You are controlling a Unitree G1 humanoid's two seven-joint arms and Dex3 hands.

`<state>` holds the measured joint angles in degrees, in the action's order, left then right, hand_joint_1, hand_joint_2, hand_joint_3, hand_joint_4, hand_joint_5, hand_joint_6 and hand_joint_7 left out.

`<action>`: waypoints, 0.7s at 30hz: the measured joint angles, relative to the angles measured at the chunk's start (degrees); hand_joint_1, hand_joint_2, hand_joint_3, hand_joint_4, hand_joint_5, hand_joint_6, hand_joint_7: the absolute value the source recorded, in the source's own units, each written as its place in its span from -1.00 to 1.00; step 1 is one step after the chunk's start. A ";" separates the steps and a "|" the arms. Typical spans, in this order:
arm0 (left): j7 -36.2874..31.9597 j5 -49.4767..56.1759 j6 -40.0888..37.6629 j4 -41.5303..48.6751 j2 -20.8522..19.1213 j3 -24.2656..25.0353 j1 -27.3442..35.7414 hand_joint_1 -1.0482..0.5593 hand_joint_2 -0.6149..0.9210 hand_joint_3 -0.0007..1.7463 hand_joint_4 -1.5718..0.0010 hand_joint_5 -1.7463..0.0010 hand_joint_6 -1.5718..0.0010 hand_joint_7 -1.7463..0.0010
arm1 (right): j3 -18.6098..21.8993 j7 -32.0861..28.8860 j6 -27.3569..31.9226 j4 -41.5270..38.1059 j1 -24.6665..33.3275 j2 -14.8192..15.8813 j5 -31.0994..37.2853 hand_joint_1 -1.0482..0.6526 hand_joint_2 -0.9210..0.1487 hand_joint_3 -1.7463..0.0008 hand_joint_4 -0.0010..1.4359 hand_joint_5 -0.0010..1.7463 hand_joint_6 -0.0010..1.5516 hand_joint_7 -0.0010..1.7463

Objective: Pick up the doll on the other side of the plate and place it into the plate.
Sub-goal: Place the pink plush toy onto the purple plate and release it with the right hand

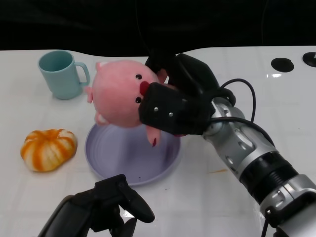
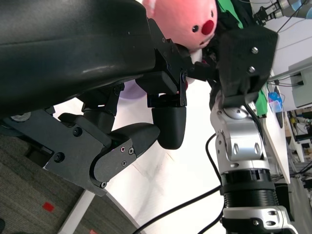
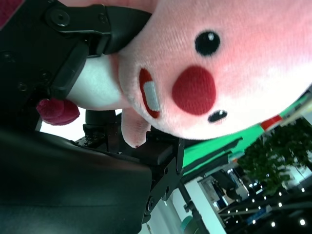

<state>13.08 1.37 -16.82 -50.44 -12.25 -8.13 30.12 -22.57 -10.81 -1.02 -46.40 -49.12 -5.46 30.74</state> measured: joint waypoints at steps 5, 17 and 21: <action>-0.21 0.82 0.44 0.00 -0.02 -0.41 -0.02 -0.02 0.56 0.19 0.17 -0.98 0.12 -0.62 | -1.77 -0.68 0.10 -2.55 -0.92 -1.35 1.68 -0.06 0.19 -0.59 0.37 1.00 -0.02 1.00; -0.37 1.20 1.02 0.00 -0.01 -0.82 -0.01 -0.02 0.57 0.17 0.16 -0.97 0.11 -0.61 | -4.15 10.16 -1.16 -4.38 -1.94 -0.85 1.03 -0.32 -0.92 0.83 -0.70 -0.39 -0.47 -0.95; -0.44 1.27 1.02 0.00 0.00 -0.96 0.00 -0.02 0.58 0.16 0.17 -0.98 0.11 -0.62 | -5.90 13.57 -1.24 -3.62 -2.05 0.13 2.34 -0.49 -1.00 0.81 -0.97 -0.53 -0.63 -1.00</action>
<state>12.65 2.64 -15.80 -50.43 -12.26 -9.09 30.12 -28.47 2.77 -2.25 -50.02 -51.18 -5.33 33.08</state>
